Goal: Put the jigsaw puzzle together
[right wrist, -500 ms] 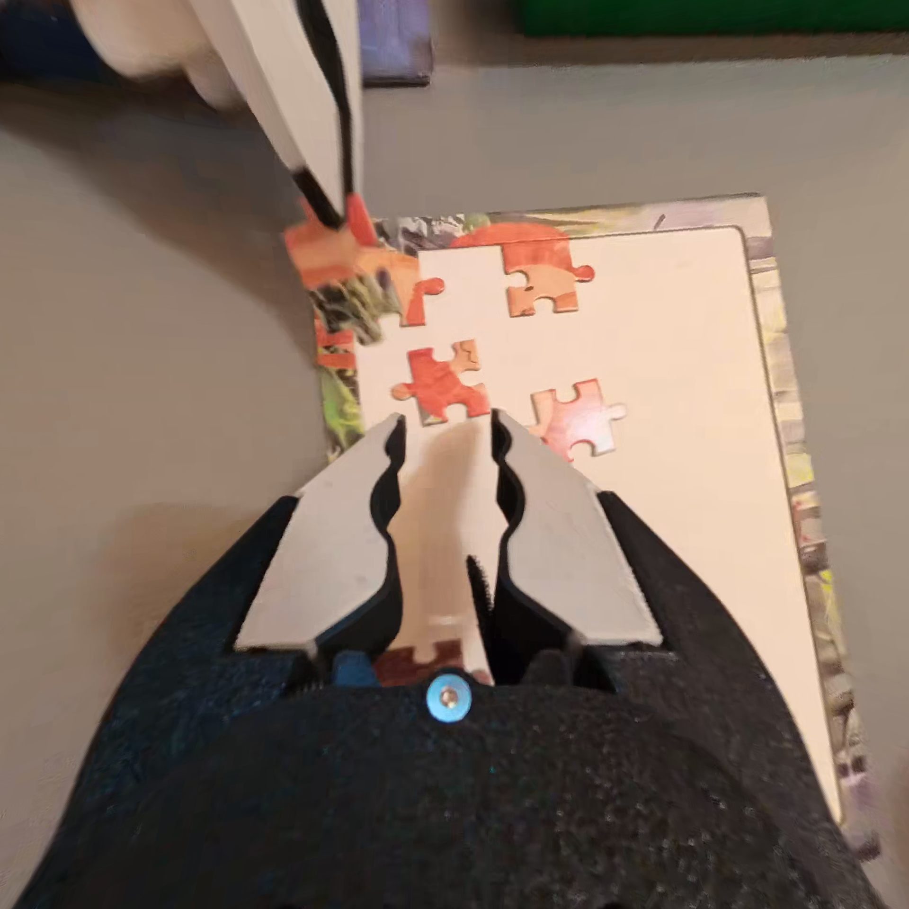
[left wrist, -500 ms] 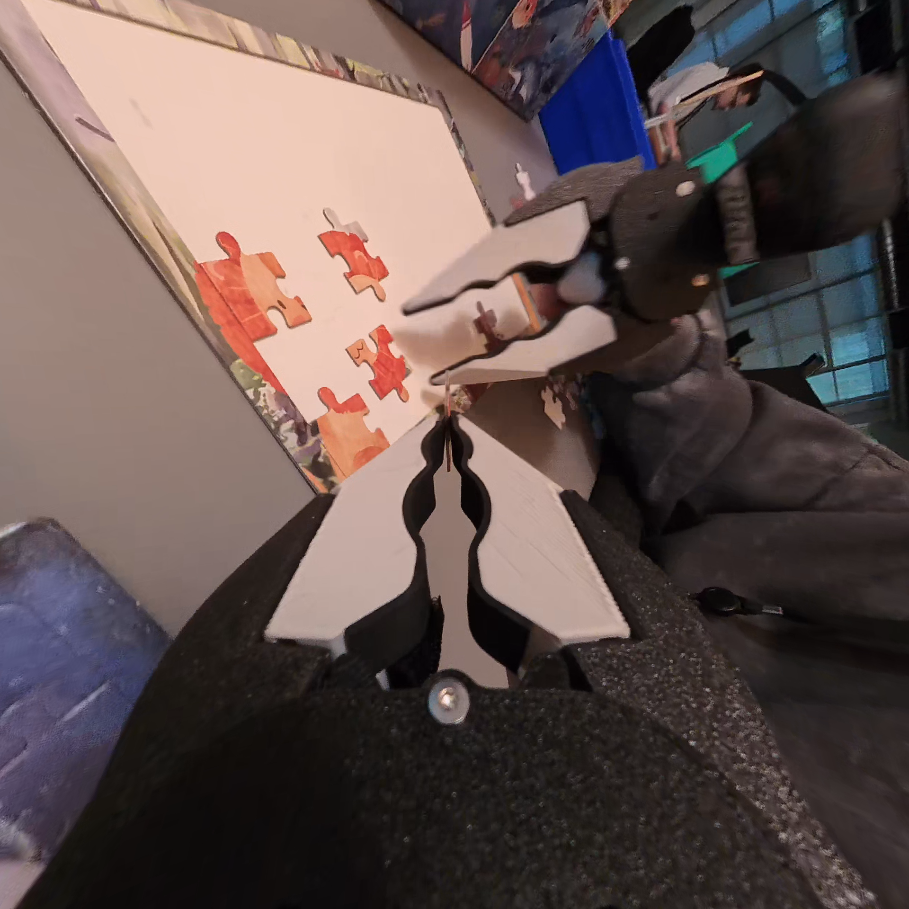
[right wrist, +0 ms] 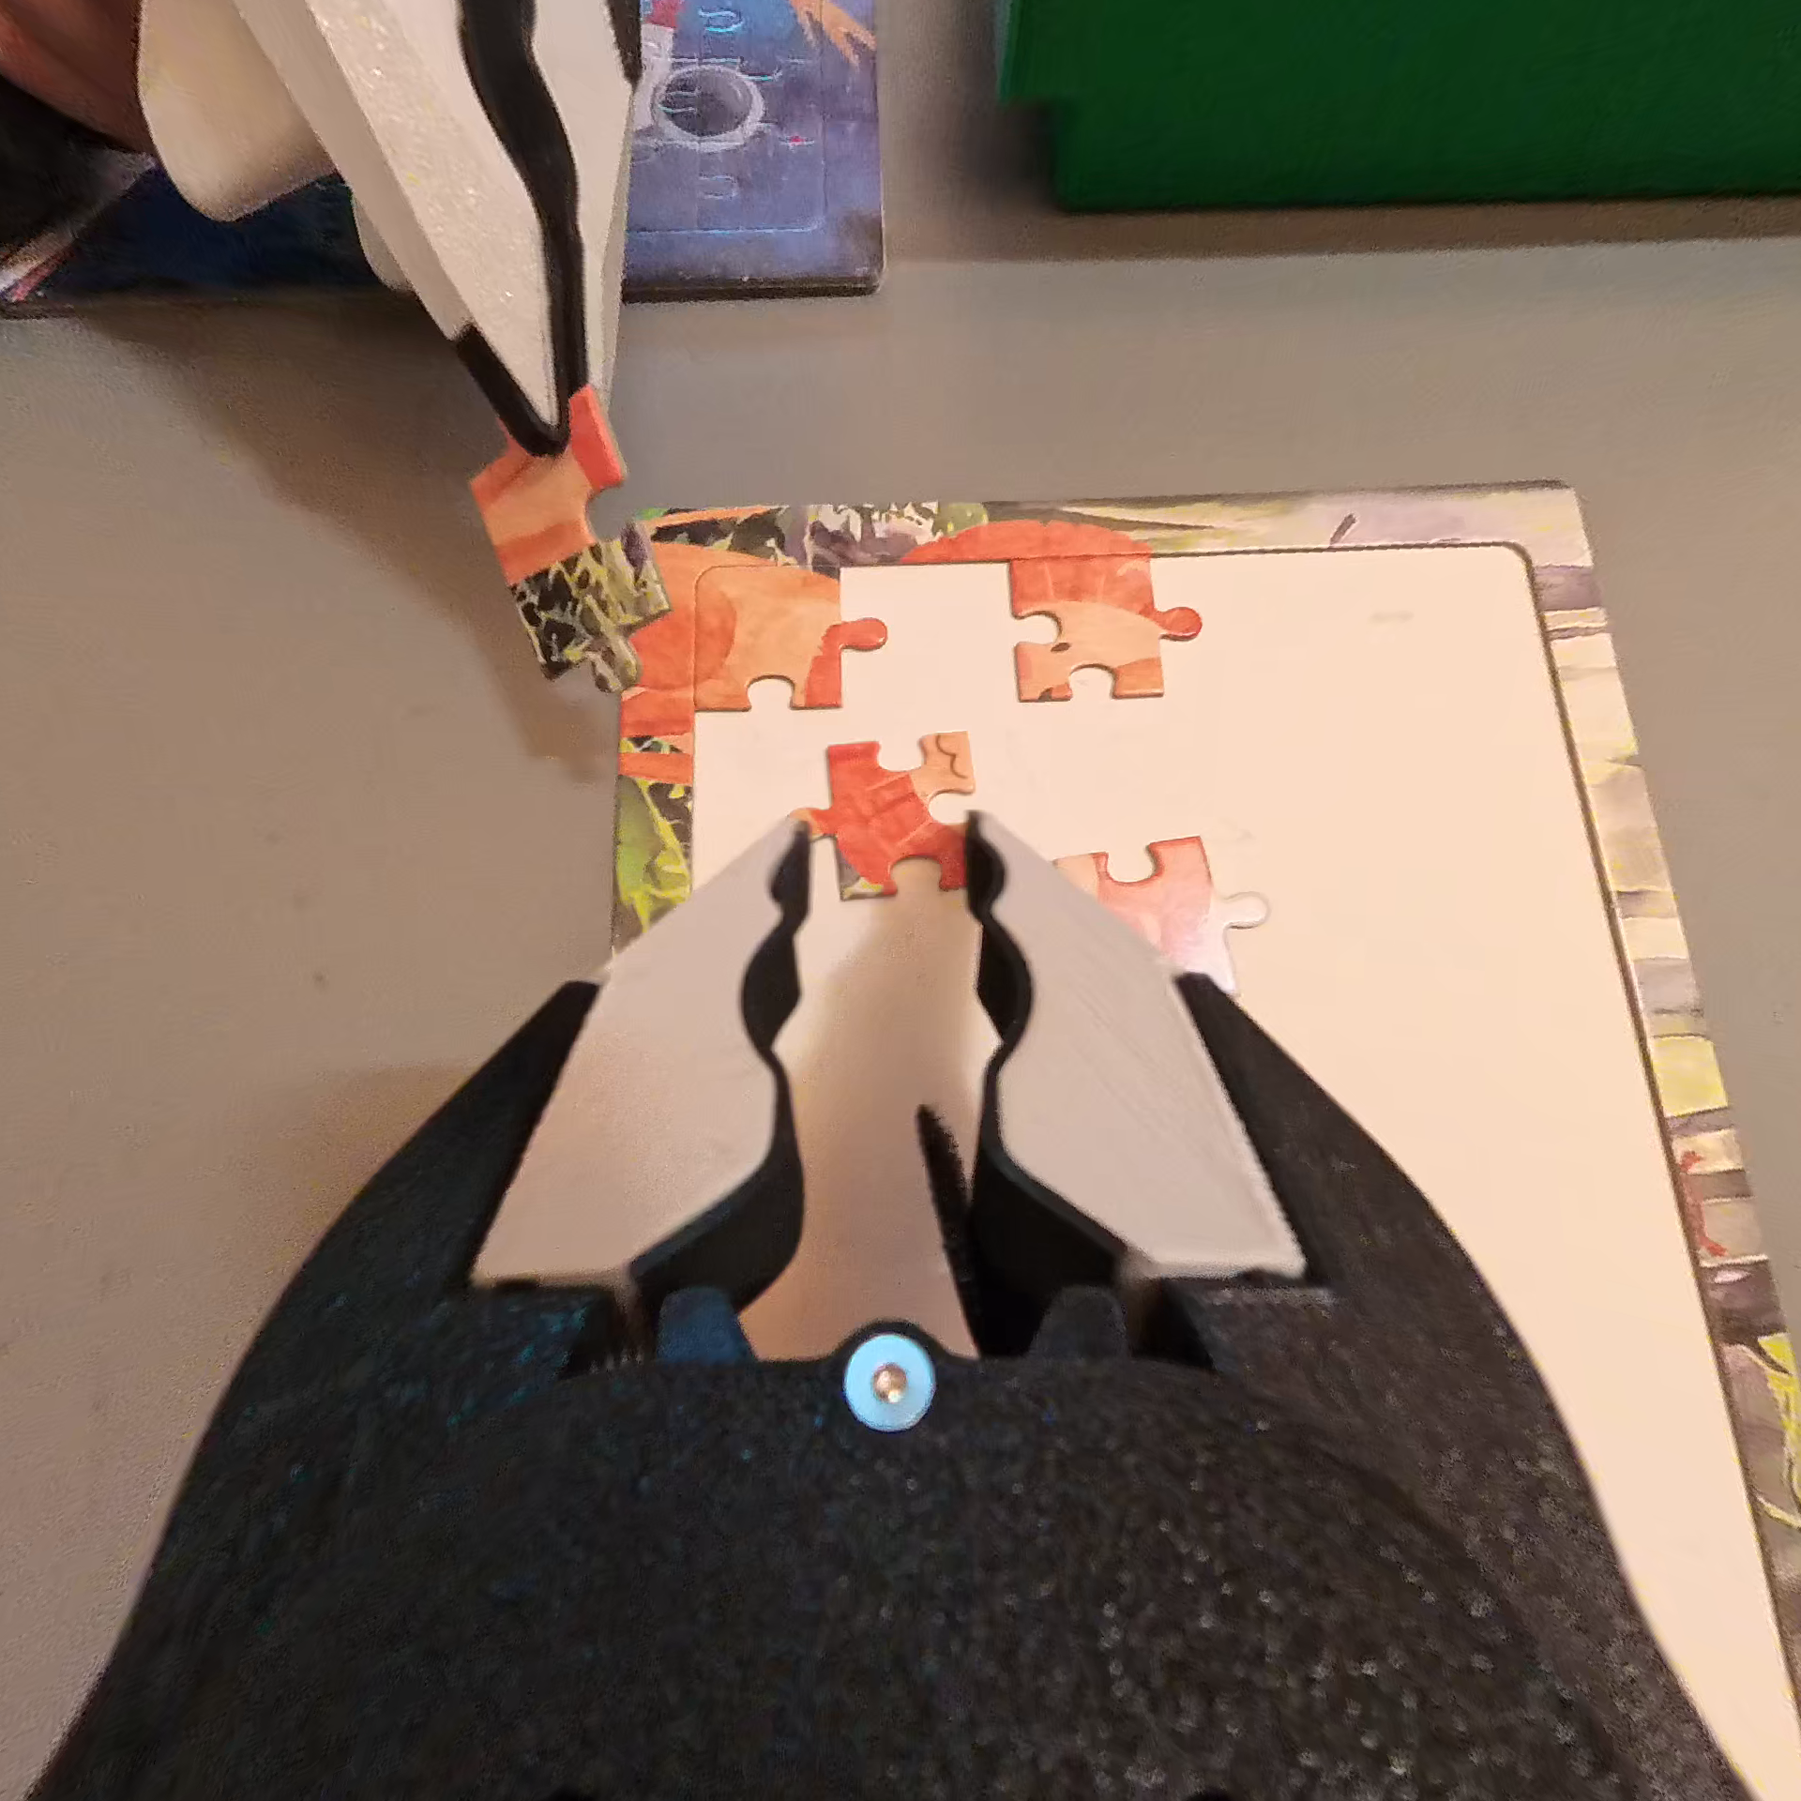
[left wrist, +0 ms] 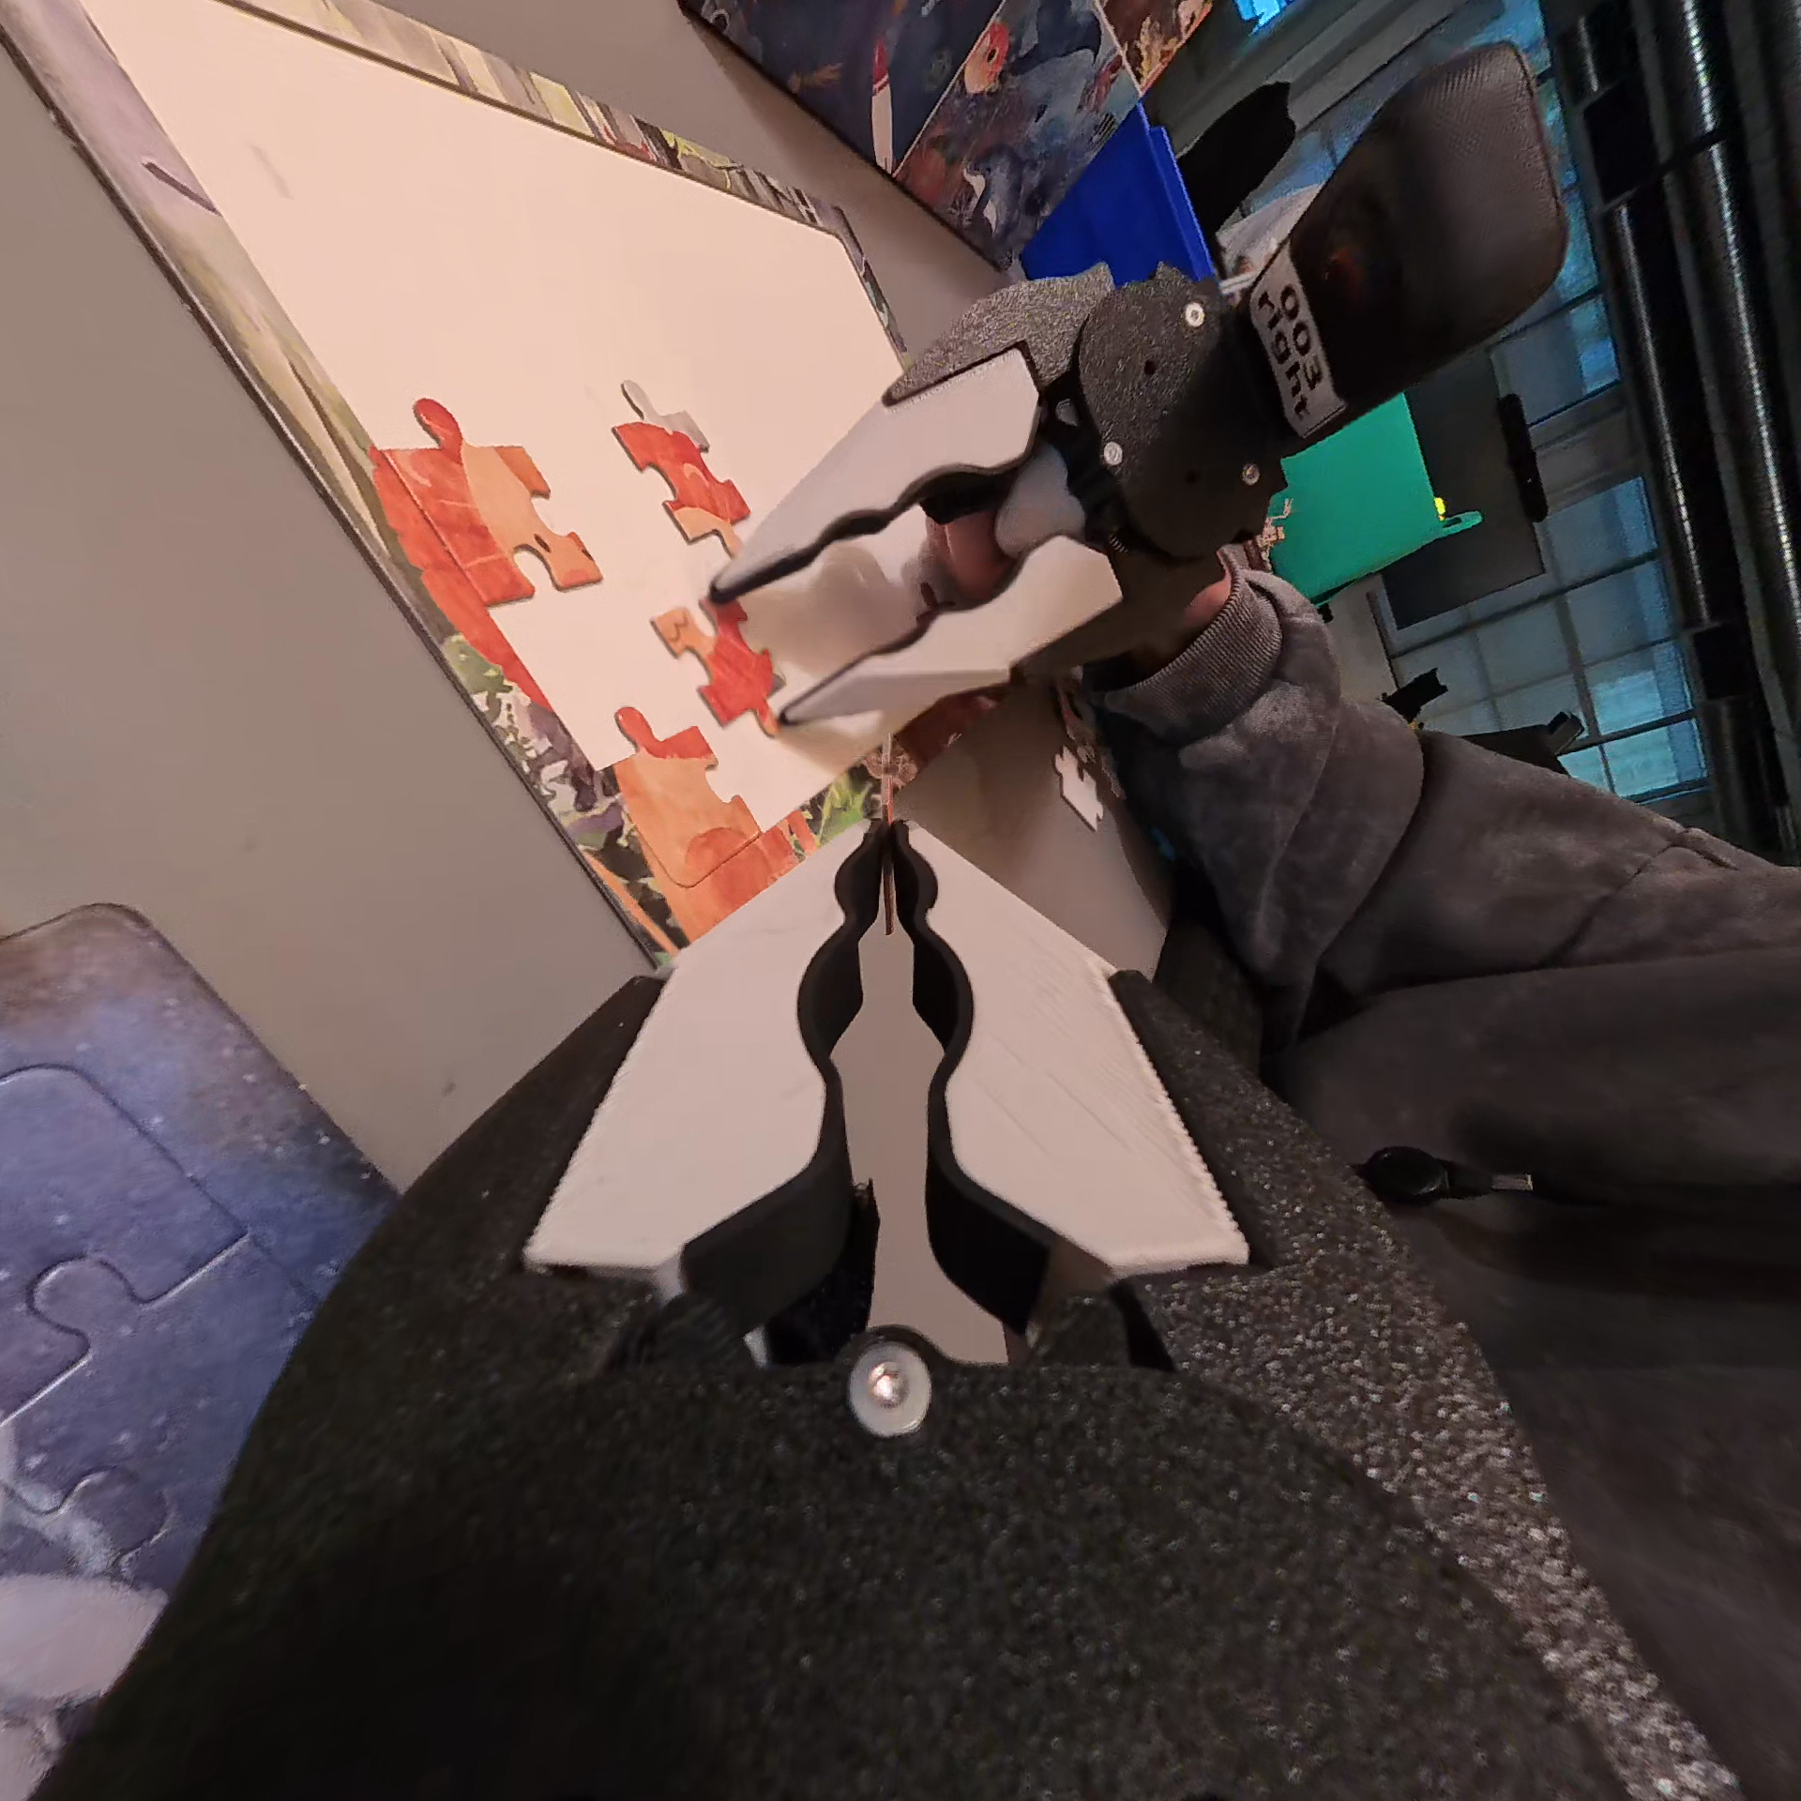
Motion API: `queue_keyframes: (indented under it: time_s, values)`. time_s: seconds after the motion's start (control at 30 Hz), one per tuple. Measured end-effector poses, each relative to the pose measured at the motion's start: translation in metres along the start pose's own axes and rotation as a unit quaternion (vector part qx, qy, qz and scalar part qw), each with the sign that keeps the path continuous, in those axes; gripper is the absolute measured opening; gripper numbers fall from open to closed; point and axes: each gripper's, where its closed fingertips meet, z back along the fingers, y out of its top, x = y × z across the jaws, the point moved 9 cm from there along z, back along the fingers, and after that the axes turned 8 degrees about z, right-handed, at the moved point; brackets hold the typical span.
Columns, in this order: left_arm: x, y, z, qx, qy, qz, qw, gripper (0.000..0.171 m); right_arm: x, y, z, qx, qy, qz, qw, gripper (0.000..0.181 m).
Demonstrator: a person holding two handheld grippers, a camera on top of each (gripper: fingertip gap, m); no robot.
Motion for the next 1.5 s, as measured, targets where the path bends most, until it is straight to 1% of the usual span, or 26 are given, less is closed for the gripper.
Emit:
queue_keyframes:
  time_s: [0.07,0.17,0.2,0.23,0.3,0.33,0.37,0.4,0.5,0.53,0.67,0.77,0.83,0.9,0.97,1.0,1.03,1.07,1.17,1.23,1.3,1.5]
  values:
    - [-0.001,0.0,0.002,0.002,-0.001,0.001,1.0,0.001,0.002,-0.001,-0.001,0.005,0.003,-0.01,1.0,0.022]
    - [-0.004,0.0,0.004,0.005,0.003,0.003,1.0,0.001,0.001,-0.001,-0.002,0.01,0.004,-0.006,1.0,0.021]
    - [-0.005,0.0,0.004,0.005,0.004,0.004,1.0,0.001,0.001,0.0,-0.002,0.008,0.004,-0.004,1.0,0.013]
    - [-0.005,0.0,0.005,0.006,0.005,0.005,1.0,0.001,0.002,0.0,-0.001,0.008,-0.004,0.0,1.0,0.0]
    - [-0.007,0.0,0.003,0.006,0.006,0.006,1.0,0.001,0.003,0.002,0.002,0.016,-0.014,0.005,1.0,0.0]
    - [-0.007,0.001,0.002,0.005,0.007,0.006,1.0,0.001,0.002,0.004,0.004,0.019,-0.007,0.006,1.0,0.009]
    - [-0.007,0.001,0.001,0.003,0.008,0.005,1.0,0.001,0.003,0.004,0.005,0.014,-0.011,0.003,1.0,0.023]
    - [-0.007,0.001,0.0,0.002,0.007,0.005,1.0,0.001,0.005,0.004,0.005,0.005,-0.018,0.0,1.0,0.03]
    - [-0.008,0.003,-0.004,0.001,0.009,0.005,1.0,0.001,0.008,0.005,0.001,-0.002,-0.02,0.0,1.0,0.046]
    - [-0.008,0.004,-0.005,0.0,0.009,0.006,1.0,0.001,0.011,0.005,-0.001,-0.008,-0.028,0.0,1.0,0.046]
    - [-0.008,0.006,-0.009,-0.002,0.008,0.006,1.0,0.001,0.013,0.004,-0.006,-0.012,-0.014,-0.002,1.0,0.042]
    - [-0.007,0.007,-0.009,-0.002,0.009,0.005,1.0,0.001,0.019,0.0,-0.001,-0.02,-0.044,-0.004,0.999,0.036]
    - [-0.007,0.008,-0.009,-0.002,0.008,0.006,1.0,0.001,0.021,0.0,0.004,-0.016,-0.039,-0.01,0.999,0.035]
    - [-0.008,0.009,-0.012,-0.005,0.011,0.007,1.0,0.001,0.017,0.004,0.011,0.013,-0.023,-0.013,1.0,0.036]
    - [-0.007,0.011,-0.017,-0.007,0.012,0.011,1.0,0.001,-0.001,0.015,0.019,0.068,0.041,0.003,0.997,0.042]
    - [-0.006,0.013,-0.019,-0.006,0.01,0.013,1.0,0.001,-0.009,0.02,0.021,0.079,0.048,0.016,0.996,0.042]
    - [-0.005,0.013,-0.021,-0.007,0.007,0.015,1.0,0.001,-0.016,0.024,0.022,0.08,0.036,0.04,0.995,0.042]
    - [-0.005,0.014,-0.024,-0.008,0.004,0.018,1.0,0.001,-0.021,0.028,0.021,0.077,0.01,0.069,0.995,0.041]
    - [-0.005,0.016,-0.028,-0.006,-0.001,0.029,1.0,0.001,-0.032,0.034,0.017,0.043,-0.072,0.148,0.985,0.035]
    - [-0.007,0.016,-0.03,-0.002,-0.005,0.039,0.999,0.001,-0.036,0.034,0.014,0.018,-0.098,0.175,0.979,0.03]
    - [-0.009,0.016,-0.03,0.001,-0.005,0.045,0.999,0.001,-0.037,0.032,0.01,-0.003,-0.105,0.183,0.978,0.025]
    - [-0.013,0.014,-0.031,-0.004,0.006,0.046,0.999,0.001,-0.036,0.029,0.007,-0.009,-0.084,0.155,0.984,0.017]
